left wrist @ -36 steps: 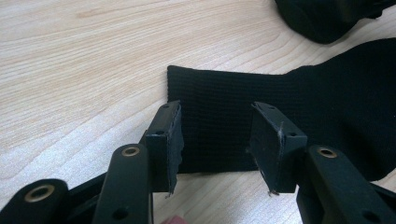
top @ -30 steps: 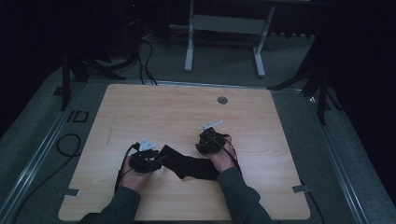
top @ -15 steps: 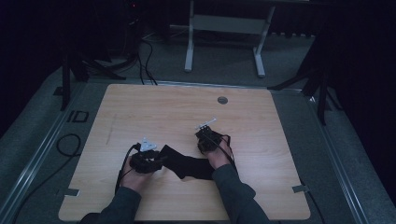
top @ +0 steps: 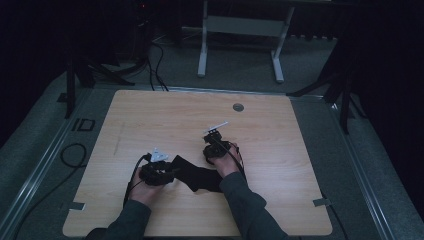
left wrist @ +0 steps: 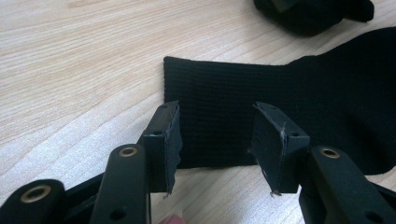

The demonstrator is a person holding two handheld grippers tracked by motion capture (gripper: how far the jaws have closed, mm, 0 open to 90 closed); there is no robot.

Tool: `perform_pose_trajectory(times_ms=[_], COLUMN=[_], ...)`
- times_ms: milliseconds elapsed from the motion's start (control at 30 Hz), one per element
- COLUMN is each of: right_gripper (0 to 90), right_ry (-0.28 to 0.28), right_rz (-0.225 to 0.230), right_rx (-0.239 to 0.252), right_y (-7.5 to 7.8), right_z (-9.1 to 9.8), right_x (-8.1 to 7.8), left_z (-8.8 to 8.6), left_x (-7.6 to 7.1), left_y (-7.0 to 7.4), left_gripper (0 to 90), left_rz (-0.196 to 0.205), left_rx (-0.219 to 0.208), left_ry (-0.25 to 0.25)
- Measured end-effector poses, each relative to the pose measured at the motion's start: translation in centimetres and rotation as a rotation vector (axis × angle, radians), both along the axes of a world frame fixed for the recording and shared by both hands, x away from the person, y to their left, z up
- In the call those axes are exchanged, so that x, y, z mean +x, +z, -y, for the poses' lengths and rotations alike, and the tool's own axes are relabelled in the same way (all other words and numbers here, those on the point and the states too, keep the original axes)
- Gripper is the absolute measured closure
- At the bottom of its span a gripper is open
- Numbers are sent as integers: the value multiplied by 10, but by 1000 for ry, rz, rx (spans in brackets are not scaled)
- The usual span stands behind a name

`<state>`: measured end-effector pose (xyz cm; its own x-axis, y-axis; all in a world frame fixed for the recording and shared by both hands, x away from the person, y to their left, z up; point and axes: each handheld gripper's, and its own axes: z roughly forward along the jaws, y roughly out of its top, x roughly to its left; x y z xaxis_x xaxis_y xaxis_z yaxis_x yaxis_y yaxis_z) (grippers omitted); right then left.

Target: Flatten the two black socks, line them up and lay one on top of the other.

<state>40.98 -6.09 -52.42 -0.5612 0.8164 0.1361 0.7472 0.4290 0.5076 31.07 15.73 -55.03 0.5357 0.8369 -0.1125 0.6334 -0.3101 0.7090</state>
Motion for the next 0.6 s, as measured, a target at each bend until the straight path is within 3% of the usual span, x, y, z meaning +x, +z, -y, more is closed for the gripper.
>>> perform_pose_trajectory(times_ms=[133, 333, 600], right_gripper=[860, 859, 857], right_ry=[10, 25, 5], right_rz=[13, 58, 97], right_rx=[60, 86, 128], right_y=[10, 28, 49], right_z=[1, 6, 36], right_x=[-5, -11, -15], left_z=[1, 1, 0], left_x=[0, 0, 0], left_y=[0, 0, 0], left_gripper=[528, 527, 529], left_rz=[0, 1, 0], left_rx=[3, 0, -3], left_ry=[-5, -6, -4])
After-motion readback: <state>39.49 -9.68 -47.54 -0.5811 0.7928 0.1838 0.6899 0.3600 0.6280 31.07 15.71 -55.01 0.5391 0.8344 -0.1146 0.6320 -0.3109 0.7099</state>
